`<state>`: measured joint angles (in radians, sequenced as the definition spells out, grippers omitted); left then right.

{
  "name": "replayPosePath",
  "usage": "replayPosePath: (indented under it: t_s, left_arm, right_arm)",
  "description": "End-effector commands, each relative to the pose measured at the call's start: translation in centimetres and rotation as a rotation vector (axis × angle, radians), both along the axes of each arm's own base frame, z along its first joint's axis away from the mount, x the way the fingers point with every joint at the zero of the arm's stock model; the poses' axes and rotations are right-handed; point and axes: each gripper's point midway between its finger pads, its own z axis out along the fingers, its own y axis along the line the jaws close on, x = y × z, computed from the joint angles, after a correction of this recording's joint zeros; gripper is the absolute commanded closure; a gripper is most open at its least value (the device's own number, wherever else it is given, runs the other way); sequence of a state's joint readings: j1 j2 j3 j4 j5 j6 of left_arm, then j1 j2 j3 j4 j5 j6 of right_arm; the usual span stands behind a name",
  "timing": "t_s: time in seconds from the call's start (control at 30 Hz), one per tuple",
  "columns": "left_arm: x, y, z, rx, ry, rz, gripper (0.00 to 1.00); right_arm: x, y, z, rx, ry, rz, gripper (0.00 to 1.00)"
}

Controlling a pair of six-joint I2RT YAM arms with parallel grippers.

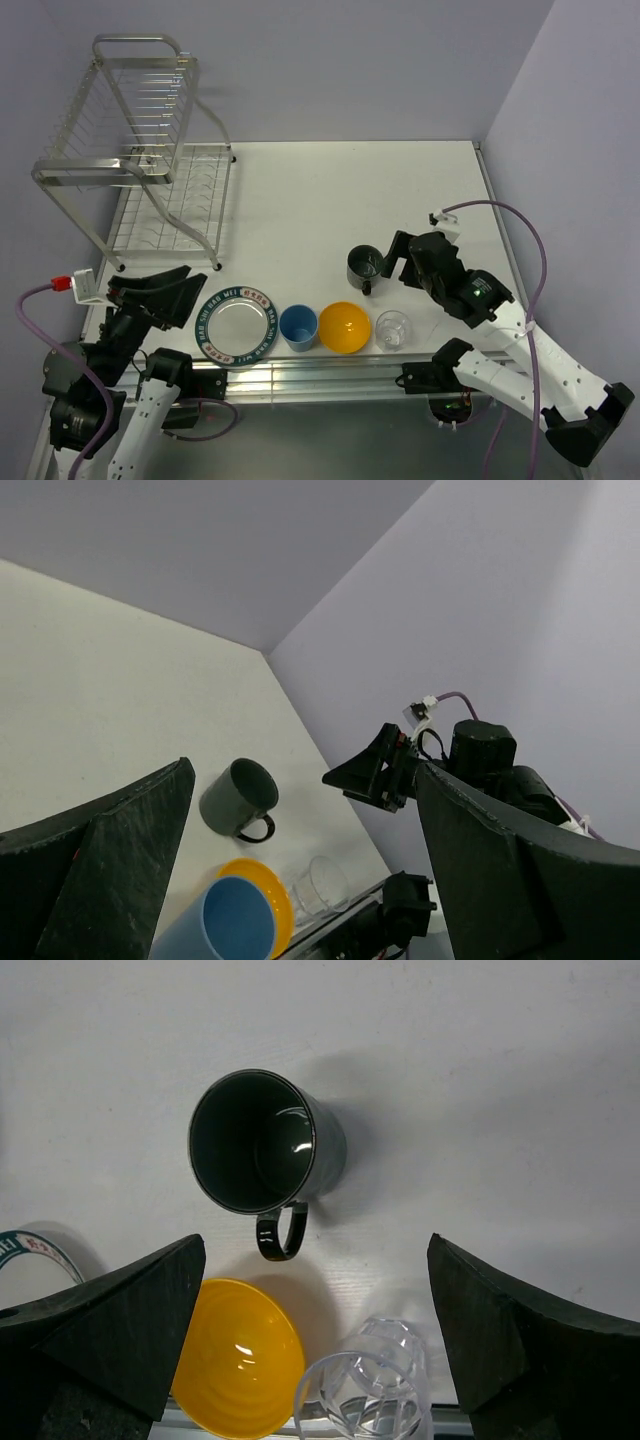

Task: Load the mixed dishes into the dish rack

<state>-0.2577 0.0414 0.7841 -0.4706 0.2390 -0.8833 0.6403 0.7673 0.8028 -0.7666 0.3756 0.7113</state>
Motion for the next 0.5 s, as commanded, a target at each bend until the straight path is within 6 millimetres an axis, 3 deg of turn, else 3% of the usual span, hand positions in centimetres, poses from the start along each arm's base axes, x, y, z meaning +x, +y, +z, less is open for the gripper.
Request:
replayPosePath:
  t_s: [0.0, 0.17, 0.33, 0.47]
  left_arm:
    - [0.4, -0.6, -2.4, -0.007, 0.115, -0.031, 0.01]
    - [2.1, -1.5, -3.8, 0.005, 0.244, -0.058, 0.01]
    - [4.1, -4.4, -7.5, 0.104, 0.461, -0.203, 0.06]
    - [4.5, -4.8, -8.1, 0.123, 0.48, -0.23, 0.07]
  right_arm:
    - [-0.1, -1.3, -1.0, -0.038, 0.033, -0.071, 0.0]
    - [0.5, -0.5, -1.2, -0.048, 0.073, -0.069, 0.0]
    - [1.0, 1.2, -1.7, -0.039, 0.131, -0.016, 0.0]
    - [1.2, 1.1, -2.8, -0.067, 0.16, -0.037, 0.01]
